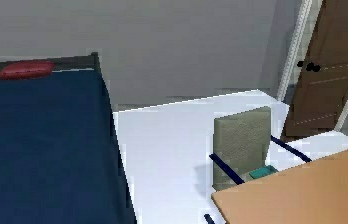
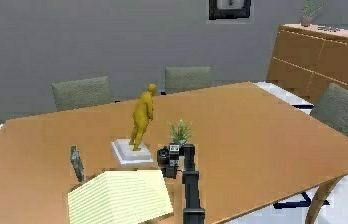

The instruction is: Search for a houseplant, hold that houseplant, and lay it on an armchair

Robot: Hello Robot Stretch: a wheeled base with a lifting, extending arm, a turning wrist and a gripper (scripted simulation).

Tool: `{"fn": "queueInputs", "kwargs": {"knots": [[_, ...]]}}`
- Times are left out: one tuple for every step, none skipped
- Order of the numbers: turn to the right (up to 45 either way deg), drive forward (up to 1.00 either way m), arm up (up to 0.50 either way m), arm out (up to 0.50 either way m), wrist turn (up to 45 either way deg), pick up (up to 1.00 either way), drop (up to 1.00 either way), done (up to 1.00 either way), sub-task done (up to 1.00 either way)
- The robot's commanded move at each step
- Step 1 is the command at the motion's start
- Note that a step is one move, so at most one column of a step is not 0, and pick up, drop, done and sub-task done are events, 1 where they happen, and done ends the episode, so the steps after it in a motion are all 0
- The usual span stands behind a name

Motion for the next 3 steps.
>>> {"fn": "queueInputs", "kwargs": {"knots": [[0.0, 0.0, 0.0, 0.0, 0.0, 1.0, 0.0, 0.0, 0.0], [0.0, 0.0, 0.1, 0.0, 0.0, 0.0, 0.0, 0.0, 0.0], [0.0, 0.0, 0.22, 0.0, 0.0, 0.0, 0.0, 0.0, 0.0]]}}
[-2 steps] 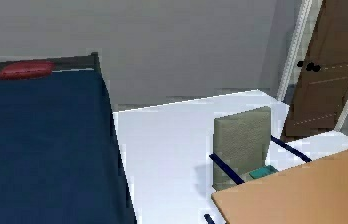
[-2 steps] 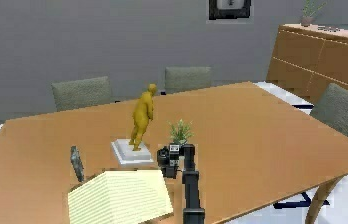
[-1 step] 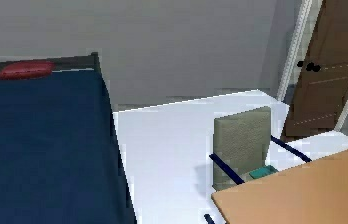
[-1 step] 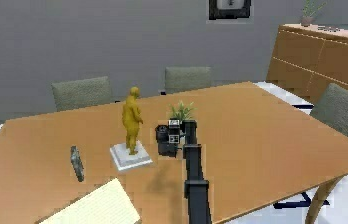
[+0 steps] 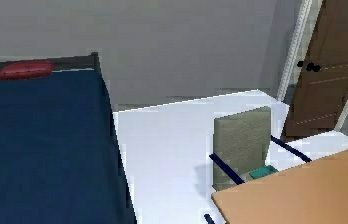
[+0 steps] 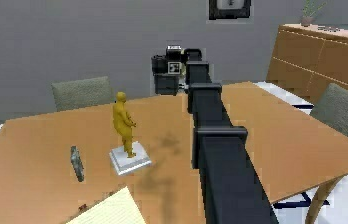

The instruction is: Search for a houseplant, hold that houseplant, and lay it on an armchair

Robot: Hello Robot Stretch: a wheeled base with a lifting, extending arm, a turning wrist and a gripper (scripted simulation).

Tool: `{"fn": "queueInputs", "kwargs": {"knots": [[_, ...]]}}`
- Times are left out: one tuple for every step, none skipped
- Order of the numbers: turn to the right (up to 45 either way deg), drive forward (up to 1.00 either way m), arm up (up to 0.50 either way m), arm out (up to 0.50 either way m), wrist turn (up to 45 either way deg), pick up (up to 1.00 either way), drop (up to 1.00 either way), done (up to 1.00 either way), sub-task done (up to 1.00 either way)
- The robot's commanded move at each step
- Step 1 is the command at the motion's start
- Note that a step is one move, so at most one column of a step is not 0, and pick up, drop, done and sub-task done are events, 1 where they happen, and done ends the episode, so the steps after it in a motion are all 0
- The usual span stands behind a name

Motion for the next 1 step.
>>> {"fn": "queueInputs", "kwargs": {"knots": [[0.0, 0.0, 0.0, 0.0, -45.0, 0.0, 0.0, 0.0, 0.0]]}}
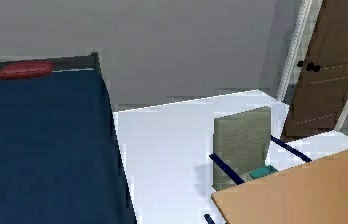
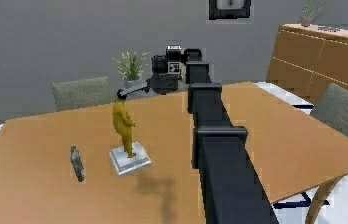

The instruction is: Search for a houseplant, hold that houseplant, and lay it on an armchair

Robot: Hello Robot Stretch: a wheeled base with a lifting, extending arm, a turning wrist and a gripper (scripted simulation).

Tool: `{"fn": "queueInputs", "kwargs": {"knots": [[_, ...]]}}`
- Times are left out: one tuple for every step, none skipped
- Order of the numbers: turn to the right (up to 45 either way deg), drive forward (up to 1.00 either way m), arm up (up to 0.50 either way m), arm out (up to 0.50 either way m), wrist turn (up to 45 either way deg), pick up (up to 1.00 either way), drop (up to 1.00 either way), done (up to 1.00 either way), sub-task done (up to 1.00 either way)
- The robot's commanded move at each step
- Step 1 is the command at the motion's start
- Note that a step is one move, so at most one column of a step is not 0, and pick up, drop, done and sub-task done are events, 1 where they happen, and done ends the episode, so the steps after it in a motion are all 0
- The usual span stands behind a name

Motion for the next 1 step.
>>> {"fn": "queueInputs", "kwargs": {"knots": [[0.0, 0.0, 0.0, 0.0, -45.0, 0.0, 0.0, 0.0, 0.0]]}}
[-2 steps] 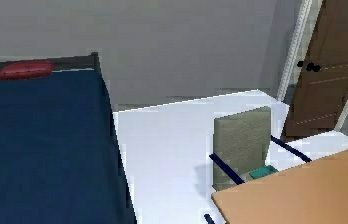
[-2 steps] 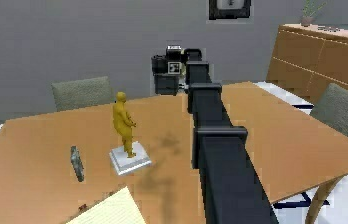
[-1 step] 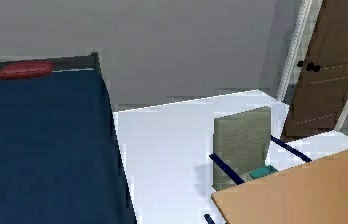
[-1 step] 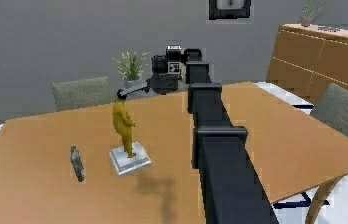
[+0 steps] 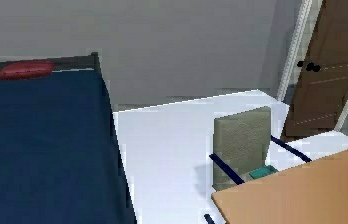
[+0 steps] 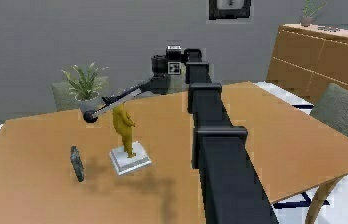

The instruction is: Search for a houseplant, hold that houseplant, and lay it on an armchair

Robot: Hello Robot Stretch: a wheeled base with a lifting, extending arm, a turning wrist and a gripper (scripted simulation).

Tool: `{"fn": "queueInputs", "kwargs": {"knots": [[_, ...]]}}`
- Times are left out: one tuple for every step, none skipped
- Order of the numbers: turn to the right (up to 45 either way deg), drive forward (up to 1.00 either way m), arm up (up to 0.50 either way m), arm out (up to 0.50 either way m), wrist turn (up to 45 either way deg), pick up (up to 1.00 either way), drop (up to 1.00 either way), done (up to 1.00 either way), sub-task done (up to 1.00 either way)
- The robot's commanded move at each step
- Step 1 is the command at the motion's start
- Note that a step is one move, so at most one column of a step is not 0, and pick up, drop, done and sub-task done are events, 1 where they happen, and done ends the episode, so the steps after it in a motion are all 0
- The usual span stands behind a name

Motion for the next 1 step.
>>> {"fn": "queueInputs", "kwargs": {"knots": [[0.0, 0.0, 0.0, 0.0, -45.0, 0.0, 0.0, 0.0, 0.0]]}}
